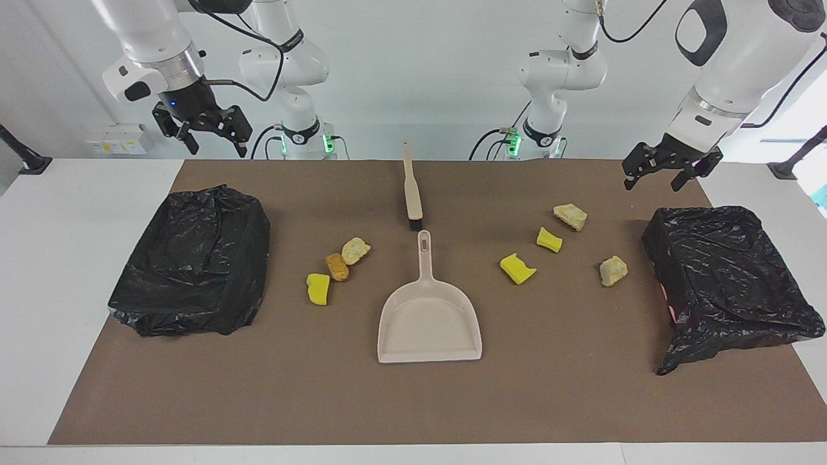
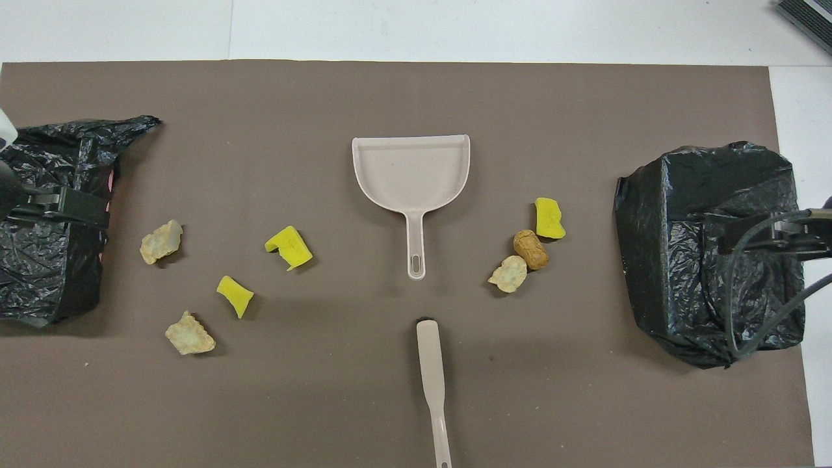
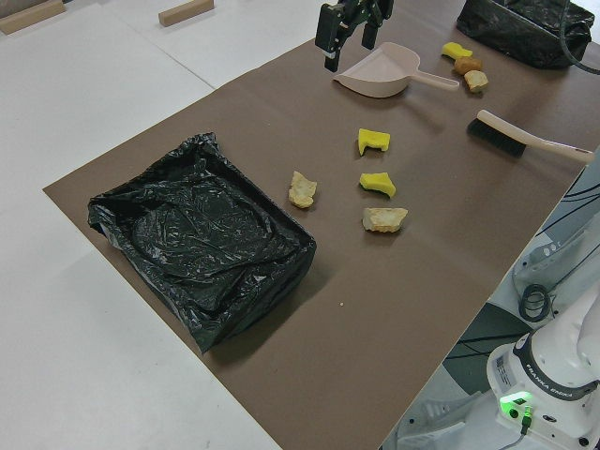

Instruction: Sweep and dump trash in bin

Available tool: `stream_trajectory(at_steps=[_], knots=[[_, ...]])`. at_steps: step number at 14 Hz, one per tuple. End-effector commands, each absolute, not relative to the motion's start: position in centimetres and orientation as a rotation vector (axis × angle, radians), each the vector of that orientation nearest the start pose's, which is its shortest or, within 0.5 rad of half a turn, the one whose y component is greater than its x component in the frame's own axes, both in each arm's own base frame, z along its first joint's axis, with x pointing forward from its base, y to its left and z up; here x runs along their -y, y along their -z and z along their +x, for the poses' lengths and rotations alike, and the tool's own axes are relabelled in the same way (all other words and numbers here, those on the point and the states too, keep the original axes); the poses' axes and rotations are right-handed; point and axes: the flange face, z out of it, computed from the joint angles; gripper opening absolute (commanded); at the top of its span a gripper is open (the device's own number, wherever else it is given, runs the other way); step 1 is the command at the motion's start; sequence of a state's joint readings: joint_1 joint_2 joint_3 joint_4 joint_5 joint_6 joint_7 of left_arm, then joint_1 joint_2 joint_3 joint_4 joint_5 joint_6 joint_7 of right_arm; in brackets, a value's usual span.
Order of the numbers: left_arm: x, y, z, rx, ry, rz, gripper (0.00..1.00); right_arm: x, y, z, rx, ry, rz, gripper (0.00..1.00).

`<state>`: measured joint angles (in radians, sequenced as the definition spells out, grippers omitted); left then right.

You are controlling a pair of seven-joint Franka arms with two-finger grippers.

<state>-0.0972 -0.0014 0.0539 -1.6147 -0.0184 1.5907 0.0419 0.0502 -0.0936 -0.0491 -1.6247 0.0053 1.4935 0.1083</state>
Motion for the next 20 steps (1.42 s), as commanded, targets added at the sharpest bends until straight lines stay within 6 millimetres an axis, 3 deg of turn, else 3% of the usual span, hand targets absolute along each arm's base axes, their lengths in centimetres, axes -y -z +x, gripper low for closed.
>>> stream_trajectory(at_steps=[1, 10, 14, 17, 20], knots=[[2.1, -60.8, 54.3, -0.149, -0.051, -3.14, 1.0, 0.1, -64.5, 51.6, -0.136, -0.045, -3.11, 1.0], [2.2, -60.8, 54.3, -0.152, -0.051, -3.139, 1.0, 0.9, -64.4, 51.6, -0.158, -0.047, -3.113, 1.0], [2.2, -60.8, 54.4, -0.152, -0.048, -3.139, 1.0, 1.0, -64.4, 51.7, -0.082, -0.036, -3.144, 1.0], [2.1, -60.8, 54.4, -0.15, -0.048, -3.14, 1.0, 0.6, -65.9, 51.5, 0.057, 0.018, -3.202, 1.0], [2.1, -60.8, 54.4, -0.15, -0.048, -3.14, 1.0, 0.9, -66.0, 51.2, 0.045, 0.018, -3.182, 1.0]])
